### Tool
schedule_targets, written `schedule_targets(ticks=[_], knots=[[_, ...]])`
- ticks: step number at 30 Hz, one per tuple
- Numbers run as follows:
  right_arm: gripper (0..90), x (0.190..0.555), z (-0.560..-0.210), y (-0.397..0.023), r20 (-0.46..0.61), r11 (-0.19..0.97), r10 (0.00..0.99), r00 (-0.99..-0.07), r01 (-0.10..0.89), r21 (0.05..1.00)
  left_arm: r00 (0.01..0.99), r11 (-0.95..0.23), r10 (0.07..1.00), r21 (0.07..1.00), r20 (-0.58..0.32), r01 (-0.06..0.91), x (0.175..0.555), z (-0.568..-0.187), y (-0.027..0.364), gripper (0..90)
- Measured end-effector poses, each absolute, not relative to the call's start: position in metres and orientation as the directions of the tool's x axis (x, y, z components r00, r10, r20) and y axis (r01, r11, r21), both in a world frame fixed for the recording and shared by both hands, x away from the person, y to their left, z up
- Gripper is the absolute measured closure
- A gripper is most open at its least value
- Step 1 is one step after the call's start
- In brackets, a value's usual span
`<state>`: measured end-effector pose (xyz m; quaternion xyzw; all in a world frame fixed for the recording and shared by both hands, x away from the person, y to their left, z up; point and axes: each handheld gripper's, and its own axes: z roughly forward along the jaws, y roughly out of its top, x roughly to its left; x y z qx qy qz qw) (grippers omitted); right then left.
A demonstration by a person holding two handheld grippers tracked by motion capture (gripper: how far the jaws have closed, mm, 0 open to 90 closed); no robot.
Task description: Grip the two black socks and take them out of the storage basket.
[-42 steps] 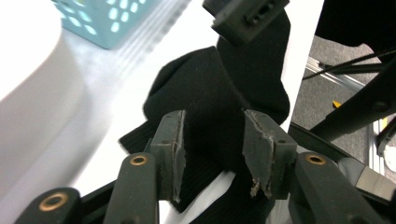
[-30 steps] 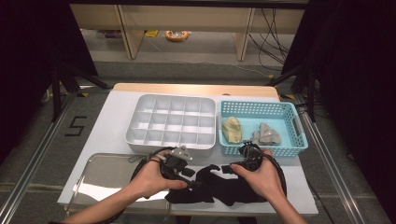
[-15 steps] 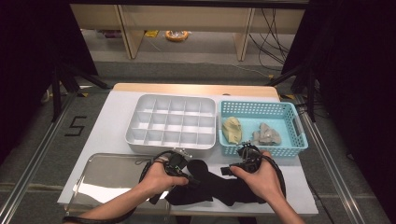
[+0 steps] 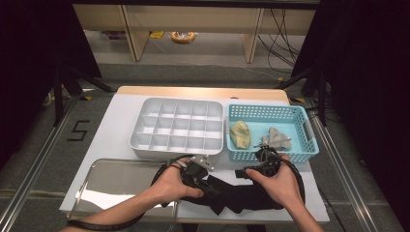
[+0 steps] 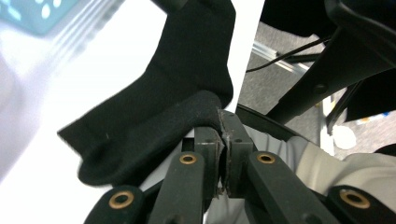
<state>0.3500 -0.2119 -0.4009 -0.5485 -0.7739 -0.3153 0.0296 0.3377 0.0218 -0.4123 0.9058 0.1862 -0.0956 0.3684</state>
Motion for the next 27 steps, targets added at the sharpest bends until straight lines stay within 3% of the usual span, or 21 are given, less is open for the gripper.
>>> schedule_targets(ticks=[5,9,13,18,27], knots=[[55.5,0.347,-0.399,-0.225,0.359,0.188,0.839,-0.409,0.837,0.514,0.943,-0.689,0.193,0.647,-0.271,0.327,0.335,-0.403,0.002,85.5],[55.5,0.346,-0.398,-0.235,0.362,0.178,0.844,-0.395,0.844,0.506,0.96,-0.707,0.142,0.654,-0.239,0.268,0.334,-0.399,-0.014,83.5],[55.5,0.343,-0.397,-0.243,0.356,0.132,0.87,-0.342,0.856,0.5,0.963,-0.742,0.147,0.619,-0.224,0.257,0.344,-0.408,-0.028,81.8],[55.4,0.34,-0.402,-0.245,0.338,0.142,0.88,-0.334,0.864,0.484,0.959,-0.785,0.216,0.552,-0.182,0.281,0.356,-0.426,-0.027,78.9],[55.4,0.343,-0.425,-0.227,0.41,0.181,0.842,-0.349,0.9,0.396,0.941,-0.798,0.233,0.505,-0.247,0.33,0.346,-0.442,-0.01,71.9]])
